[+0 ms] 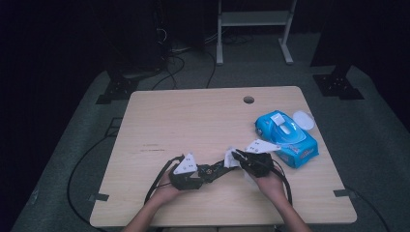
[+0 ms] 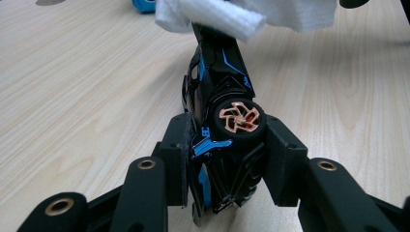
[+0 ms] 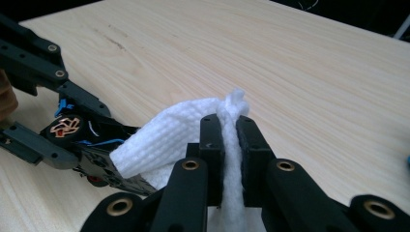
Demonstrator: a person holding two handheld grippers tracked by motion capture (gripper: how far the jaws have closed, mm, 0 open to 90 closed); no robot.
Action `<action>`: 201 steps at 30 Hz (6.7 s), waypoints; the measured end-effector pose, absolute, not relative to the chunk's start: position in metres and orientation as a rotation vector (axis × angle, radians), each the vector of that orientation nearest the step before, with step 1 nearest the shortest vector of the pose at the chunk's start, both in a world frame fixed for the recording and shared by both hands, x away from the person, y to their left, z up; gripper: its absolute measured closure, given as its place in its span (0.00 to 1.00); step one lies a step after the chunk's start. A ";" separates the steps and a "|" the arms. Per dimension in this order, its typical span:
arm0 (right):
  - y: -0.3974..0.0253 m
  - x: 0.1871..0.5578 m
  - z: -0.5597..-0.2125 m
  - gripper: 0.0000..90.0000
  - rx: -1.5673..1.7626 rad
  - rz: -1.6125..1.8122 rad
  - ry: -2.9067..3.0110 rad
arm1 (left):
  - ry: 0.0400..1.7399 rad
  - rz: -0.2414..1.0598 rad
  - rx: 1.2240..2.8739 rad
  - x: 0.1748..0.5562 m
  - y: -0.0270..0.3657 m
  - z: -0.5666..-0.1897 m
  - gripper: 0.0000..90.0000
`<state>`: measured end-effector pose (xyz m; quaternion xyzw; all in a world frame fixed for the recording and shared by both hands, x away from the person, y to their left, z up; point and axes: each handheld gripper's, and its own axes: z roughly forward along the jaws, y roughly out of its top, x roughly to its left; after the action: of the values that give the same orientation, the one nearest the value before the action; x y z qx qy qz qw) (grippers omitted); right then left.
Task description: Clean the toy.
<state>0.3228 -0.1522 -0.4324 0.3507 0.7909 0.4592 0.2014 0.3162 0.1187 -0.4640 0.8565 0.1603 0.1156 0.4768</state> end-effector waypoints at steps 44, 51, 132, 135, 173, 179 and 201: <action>-0.158 0.329 -0.439 0.92 1.038 1.309 2.166 | 0.386 0.279 2.091 0.318 0.122 -0.464 0.65; -0.154 0.329 -0.438 0.91 0.994 1.328 2.198 | 0.389 0.285 2.095 0.317 0.122 -0.464 0.65; -0.142 0.319 -0.438 0.92 1.006 1.443 2.280 | 0.477 0.308 2.452 0.340 0.116 -0.429 0.43; -0.142 0.320 -0.439 0.92 1.009 1.458 2.277 | 0.475 0.306 2.489 0.342 0.108 -0.427 0.43; -0.164 0.321 -0.413 0.92 1.026 1.688 2.321 | 0.297 0.377 2.409 0.327 0.079 -0.409 0.65; -0.148 0.309 -0.391 0.92 0.890 1.711 2.346 | 0.281 0.375 2.403 0.326 0.070 -0.410 0.65; -0.164 0.315 -0.405 0.92 0.993 1.639 2.333 | 0.275 0.378 2.370 0.324 0.073 -0.407 0.70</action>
<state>0.3147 -0.1640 -0.4045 0.3283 0.7714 0.5417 0.0611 0.3241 0.0729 -0.4070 0.9172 0.1065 0.1464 0.3548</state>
